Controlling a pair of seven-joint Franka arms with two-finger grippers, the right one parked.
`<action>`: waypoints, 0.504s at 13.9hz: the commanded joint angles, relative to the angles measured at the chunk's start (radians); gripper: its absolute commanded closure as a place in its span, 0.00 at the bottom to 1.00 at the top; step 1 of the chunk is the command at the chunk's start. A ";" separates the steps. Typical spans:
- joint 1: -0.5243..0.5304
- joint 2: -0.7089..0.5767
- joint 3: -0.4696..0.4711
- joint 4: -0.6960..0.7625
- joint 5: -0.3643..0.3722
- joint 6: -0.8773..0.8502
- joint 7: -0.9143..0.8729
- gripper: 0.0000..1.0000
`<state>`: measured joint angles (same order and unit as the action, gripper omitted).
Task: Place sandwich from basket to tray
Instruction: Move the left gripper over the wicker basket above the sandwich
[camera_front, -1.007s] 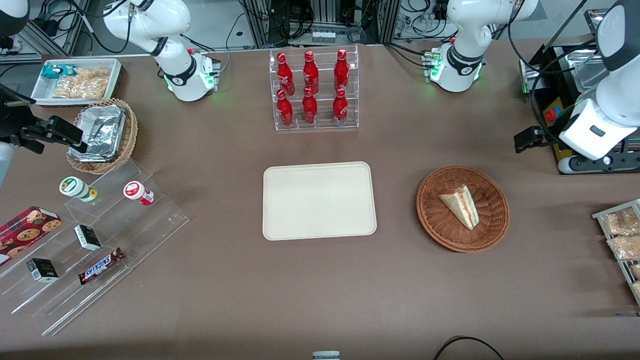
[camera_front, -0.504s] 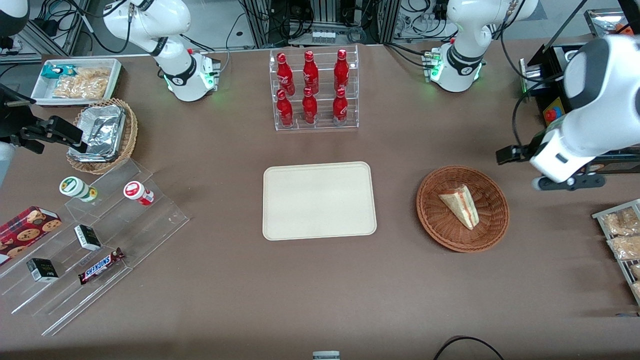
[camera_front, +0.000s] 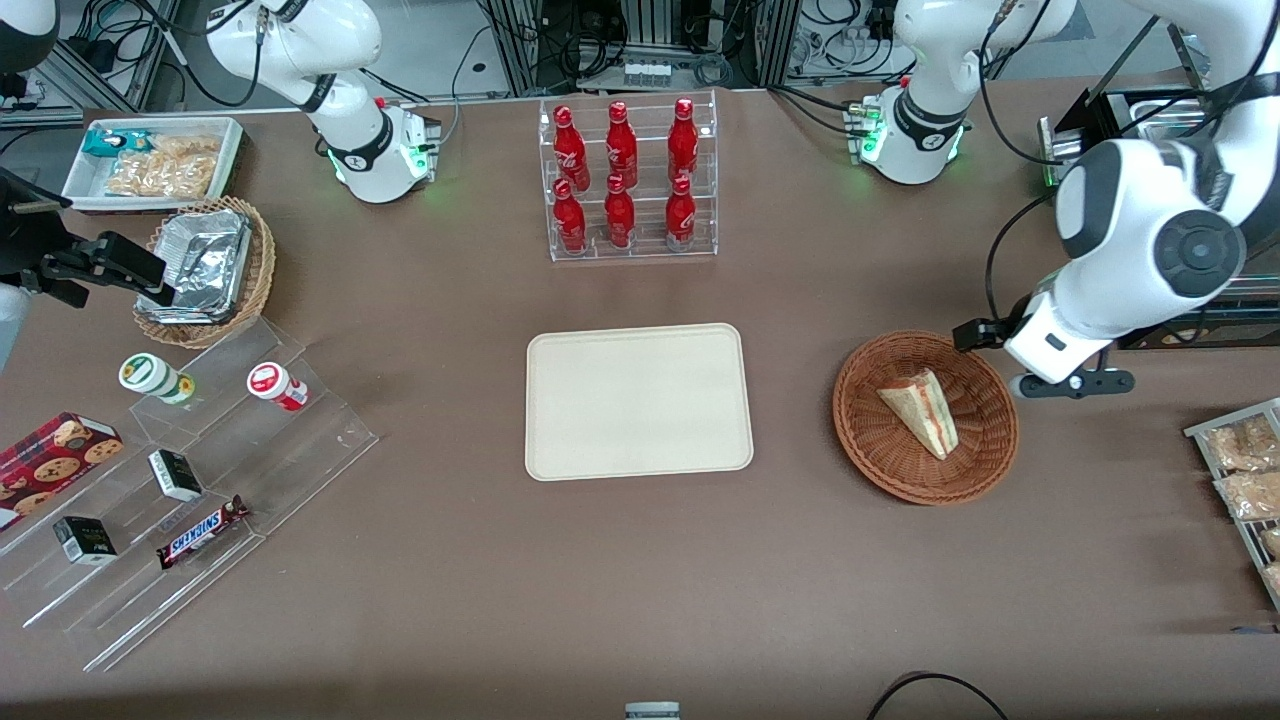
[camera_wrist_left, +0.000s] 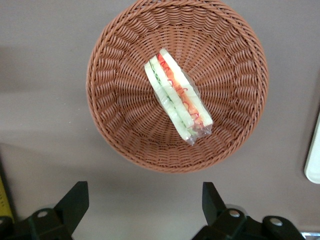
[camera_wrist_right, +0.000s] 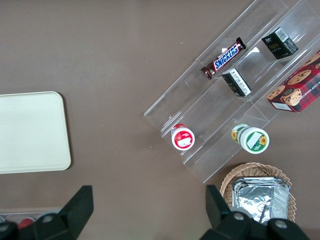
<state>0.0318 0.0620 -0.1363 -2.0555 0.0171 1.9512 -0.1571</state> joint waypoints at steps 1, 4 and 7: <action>-0.012 -0.047 -0.005 -0.109 0.017 0.118 -0.099 0.00; -0.053 -0.033 -0.005 -0.161 0.017 0.238 -0.255 0.00; -0.069 -0.002 -0.005 -0.170 0.017 0.331 -0.367 0.00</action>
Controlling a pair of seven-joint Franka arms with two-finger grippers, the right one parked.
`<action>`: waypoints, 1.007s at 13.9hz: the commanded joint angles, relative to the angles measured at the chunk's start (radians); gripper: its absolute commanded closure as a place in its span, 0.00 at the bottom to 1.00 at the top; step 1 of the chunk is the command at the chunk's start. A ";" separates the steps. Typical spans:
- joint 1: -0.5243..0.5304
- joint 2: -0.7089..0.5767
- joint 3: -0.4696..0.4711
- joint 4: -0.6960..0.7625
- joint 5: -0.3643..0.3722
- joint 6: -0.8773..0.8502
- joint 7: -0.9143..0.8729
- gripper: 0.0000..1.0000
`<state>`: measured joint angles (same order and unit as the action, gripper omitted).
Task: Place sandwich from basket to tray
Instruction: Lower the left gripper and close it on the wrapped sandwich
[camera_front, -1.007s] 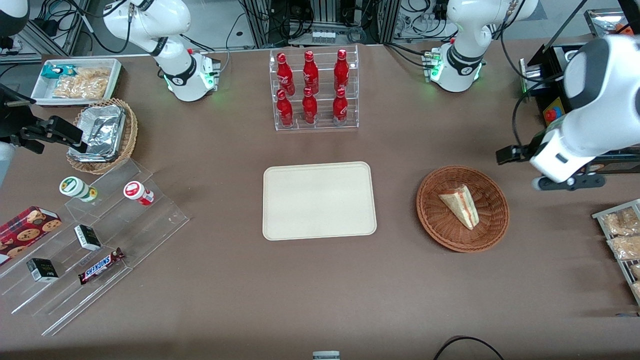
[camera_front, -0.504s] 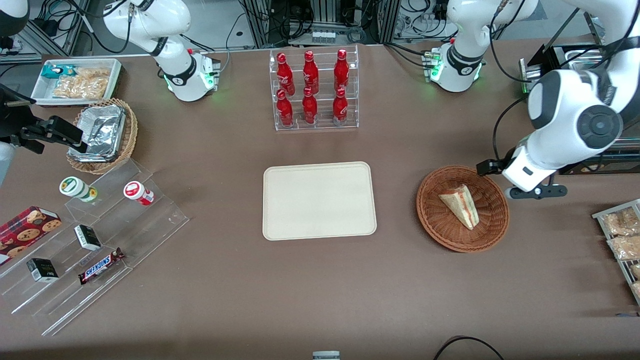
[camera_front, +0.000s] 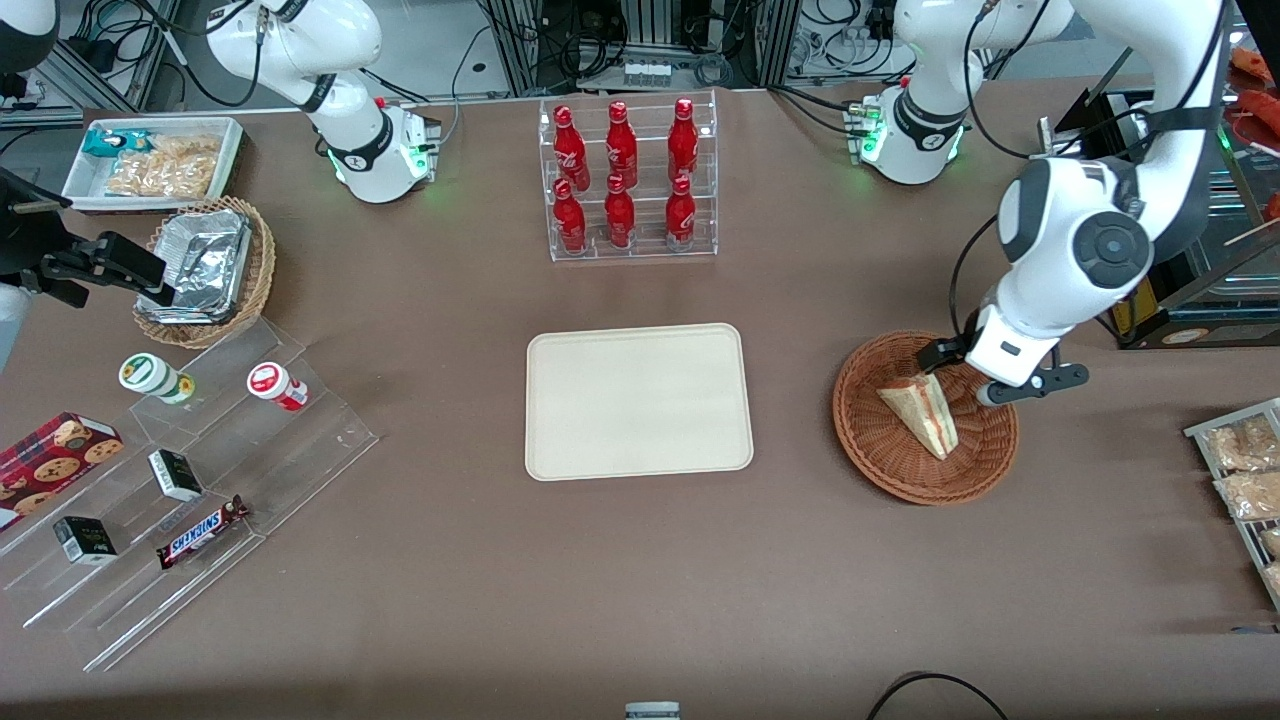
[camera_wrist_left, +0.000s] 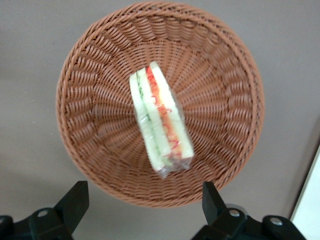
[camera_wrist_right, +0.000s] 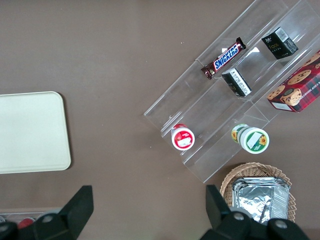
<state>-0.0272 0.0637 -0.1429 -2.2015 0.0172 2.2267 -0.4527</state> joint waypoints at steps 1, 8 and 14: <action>-0.011 0.005 0.002 -0.024 0.017 0.073 -0.107 0.00; -0.014 0.128 -0.001 -0.018 0.017 0.185 -0.449 0.00; -0.014 0.206 0.000 -0.006 0.017 0.217 -0.457 0.00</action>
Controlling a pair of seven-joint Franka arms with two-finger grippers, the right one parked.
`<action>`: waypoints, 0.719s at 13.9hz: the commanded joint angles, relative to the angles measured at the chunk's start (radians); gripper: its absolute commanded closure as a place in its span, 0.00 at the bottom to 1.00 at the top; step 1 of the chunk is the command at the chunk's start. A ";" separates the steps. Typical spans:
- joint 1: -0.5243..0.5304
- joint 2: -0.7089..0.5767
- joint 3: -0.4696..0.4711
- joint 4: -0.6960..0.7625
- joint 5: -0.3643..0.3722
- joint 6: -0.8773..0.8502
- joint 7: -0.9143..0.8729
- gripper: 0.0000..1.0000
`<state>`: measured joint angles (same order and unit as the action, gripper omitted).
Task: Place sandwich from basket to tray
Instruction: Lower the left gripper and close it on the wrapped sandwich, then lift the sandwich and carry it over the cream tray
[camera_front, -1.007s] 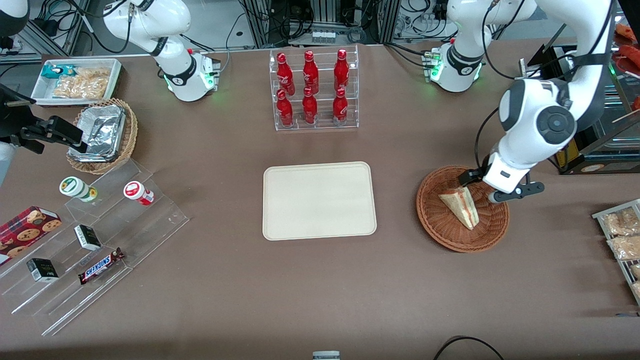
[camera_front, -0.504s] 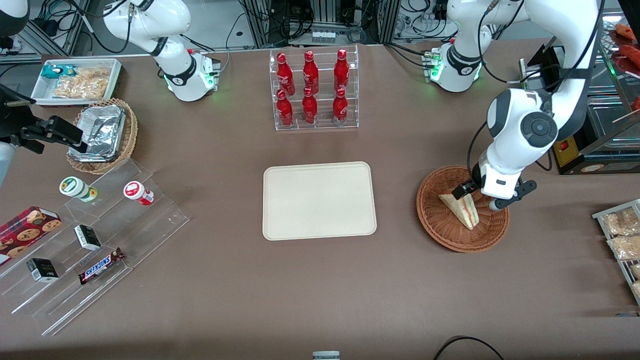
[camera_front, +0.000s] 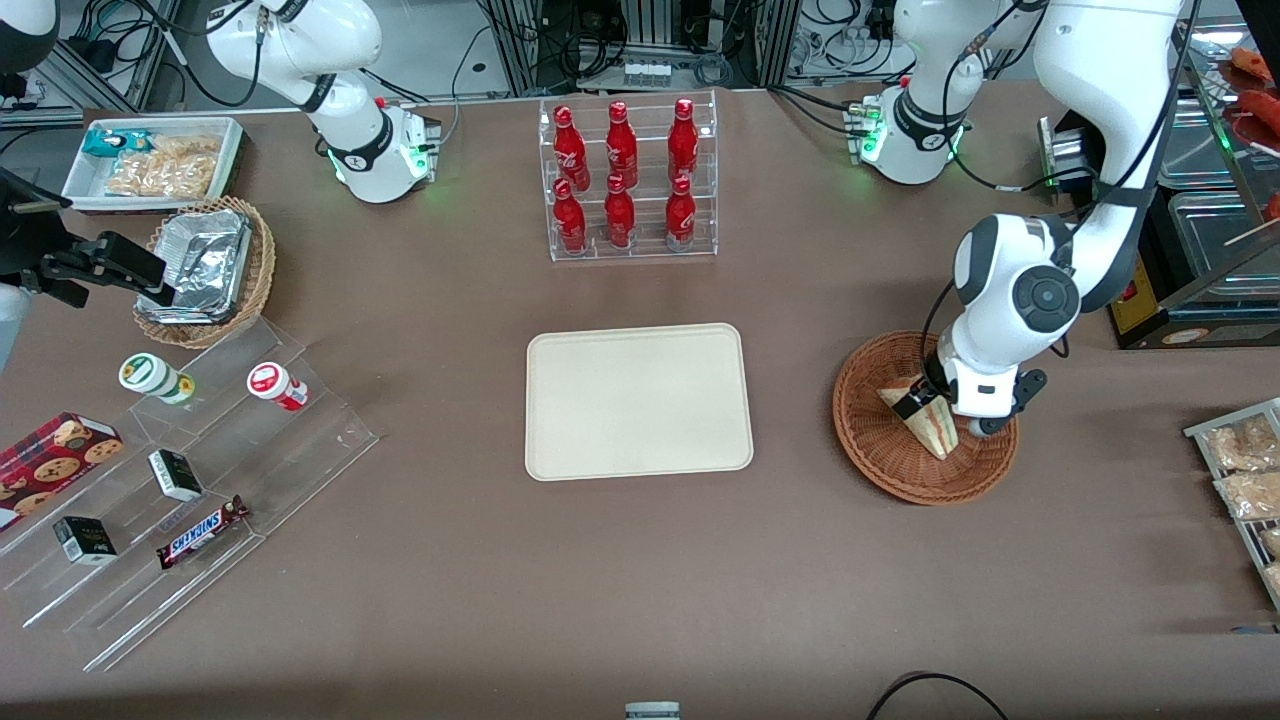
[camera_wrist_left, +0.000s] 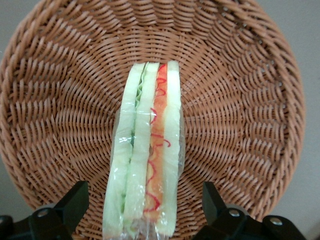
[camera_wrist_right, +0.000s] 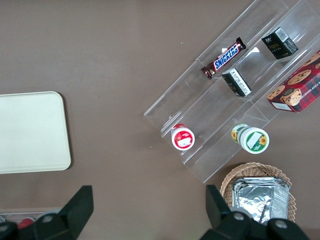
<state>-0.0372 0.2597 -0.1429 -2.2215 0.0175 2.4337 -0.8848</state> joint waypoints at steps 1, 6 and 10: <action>-0.004 0.019 0.000 0.023 0.018 0.008 -0.023 0.25; -0.003 0.021 0.000 0.042 0.018 0.005 -0.019 0.89; -0.029 -0.026 -0.001 0.057 0.019 -0.043 -0.008 0.90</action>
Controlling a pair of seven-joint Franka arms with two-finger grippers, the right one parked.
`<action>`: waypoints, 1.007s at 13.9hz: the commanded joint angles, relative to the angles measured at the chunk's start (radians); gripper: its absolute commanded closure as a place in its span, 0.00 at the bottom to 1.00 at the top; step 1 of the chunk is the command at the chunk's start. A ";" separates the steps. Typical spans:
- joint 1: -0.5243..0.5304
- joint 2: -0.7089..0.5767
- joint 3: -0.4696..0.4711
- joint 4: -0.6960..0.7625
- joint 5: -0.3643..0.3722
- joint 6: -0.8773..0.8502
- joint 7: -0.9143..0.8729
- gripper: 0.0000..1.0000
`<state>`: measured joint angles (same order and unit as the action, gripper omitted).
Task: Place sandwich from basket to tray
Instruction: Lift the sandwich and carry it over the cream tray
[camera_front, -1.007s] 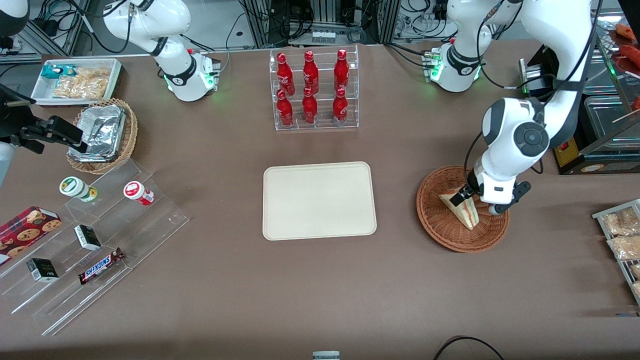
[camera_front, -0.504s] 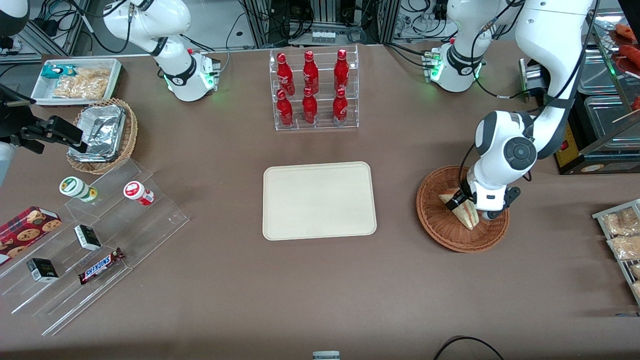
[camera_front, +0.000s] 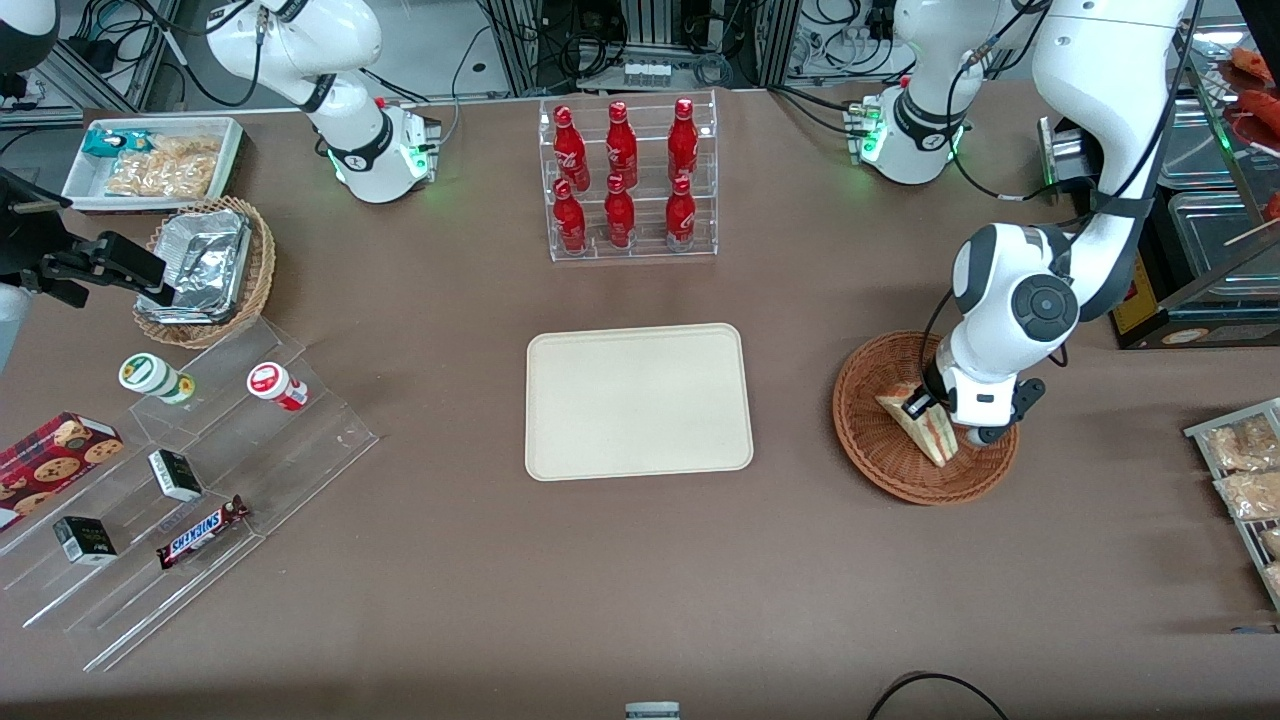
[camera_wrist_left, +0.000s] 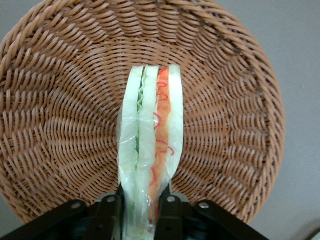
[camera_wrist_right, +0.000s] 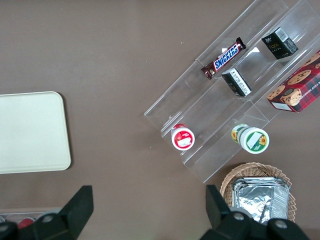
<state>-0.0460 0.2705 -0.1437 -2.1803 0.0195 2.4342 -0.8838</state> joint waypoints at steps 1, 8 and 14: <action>-0.021 -0.054 -0.002 0.039 0.019 -0.102 0.020 0.90; -0.023 0.042 -0.170 0.339 0.088 -0.455 0.227 0.89; -0.038 0.222 -0.374 0.511 0.105 -0.458 0.126 0.91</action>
<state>-0.0747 0.3979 -0.4655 -1.7738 0.0922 2.0063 -0.7165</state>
